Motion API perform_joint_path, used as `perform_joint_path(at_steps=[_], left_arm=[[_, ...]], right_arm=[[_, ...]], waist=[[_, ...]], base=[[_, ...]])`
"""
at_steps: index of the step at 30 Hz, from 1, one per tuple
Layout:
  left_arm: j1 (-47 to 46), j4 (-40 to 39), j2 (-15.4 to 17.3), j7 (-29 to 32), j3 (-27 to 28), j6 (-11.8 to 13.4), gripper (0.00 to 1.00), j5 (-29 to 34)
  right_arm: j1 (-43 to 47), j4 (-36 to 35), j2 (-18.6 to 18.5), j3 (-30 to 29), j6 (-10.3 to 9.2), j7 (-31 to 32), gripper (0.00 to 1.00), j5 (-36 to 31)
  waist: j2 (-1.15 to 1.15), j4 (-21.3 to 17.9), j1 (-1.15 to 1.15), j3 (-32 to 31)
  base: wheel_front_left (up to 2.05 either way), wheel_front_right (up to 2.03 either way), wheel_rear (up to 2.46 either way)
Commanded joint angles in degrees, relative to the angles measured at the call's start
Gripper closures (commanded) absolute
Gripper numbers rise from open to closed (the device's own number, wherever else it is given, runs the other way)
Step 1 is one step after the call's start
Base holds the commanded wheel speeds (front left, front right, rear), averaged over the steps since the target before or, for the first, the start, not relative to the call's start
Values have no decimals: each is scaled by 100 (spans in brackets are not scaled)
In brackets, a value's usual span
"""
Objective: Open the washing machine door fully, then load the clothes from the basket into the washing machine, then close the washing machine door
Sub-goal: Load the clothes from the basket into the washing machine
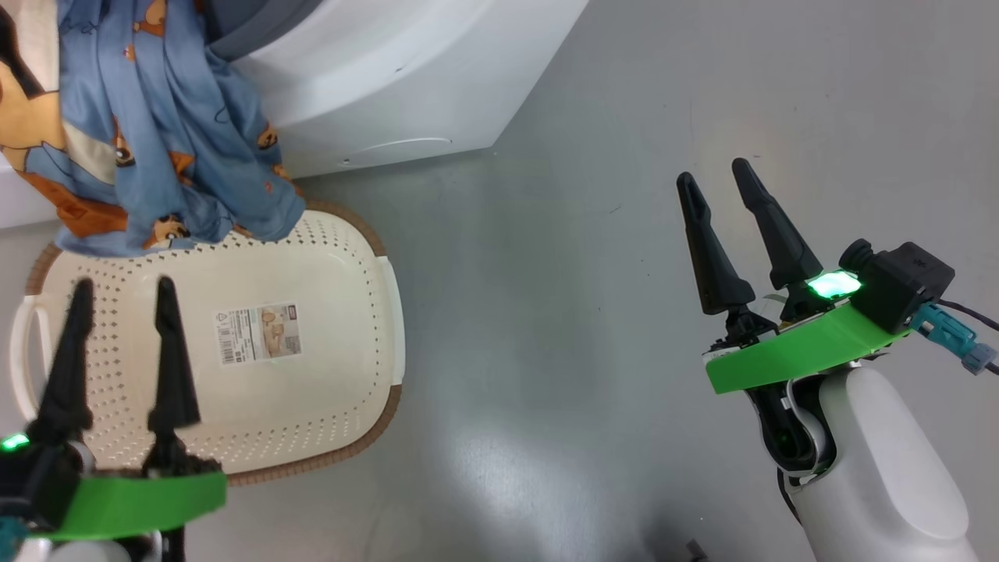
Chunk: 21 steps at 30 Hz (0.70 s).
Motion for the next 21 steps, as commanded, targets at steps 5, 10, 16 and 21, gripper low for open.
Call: perform_joint_path(at_steps=[5, 10, 16, 21], left_arm=[[330, -210, -87, -22, 173, -64, 0, 136], [284, -157, -167, -22, 174, -112, 0, 154], [114, 101, -192, -22, 144, -162, 0, 187], [-224, 505, -131, -22, 86, -197, 0, 152]], right_arm=[[183, -158, -39, 63, 9, -67, 0, -2], [157, -177, -48, 56, 9, -67, 0, -14], [146, -179, -53, 37, 9, -67, 0, -14], [132, -175, -35, 34, 9, -67, 0, -12]], waist=[[0, 53, 0, 16], [0, 84, 0, 29], [0, 94, 0, 52], [0, 89, 0, 75]], base=[[0, 0, 0], [0, 0, 0], [0, 0, 0], [0, 0, 0]])
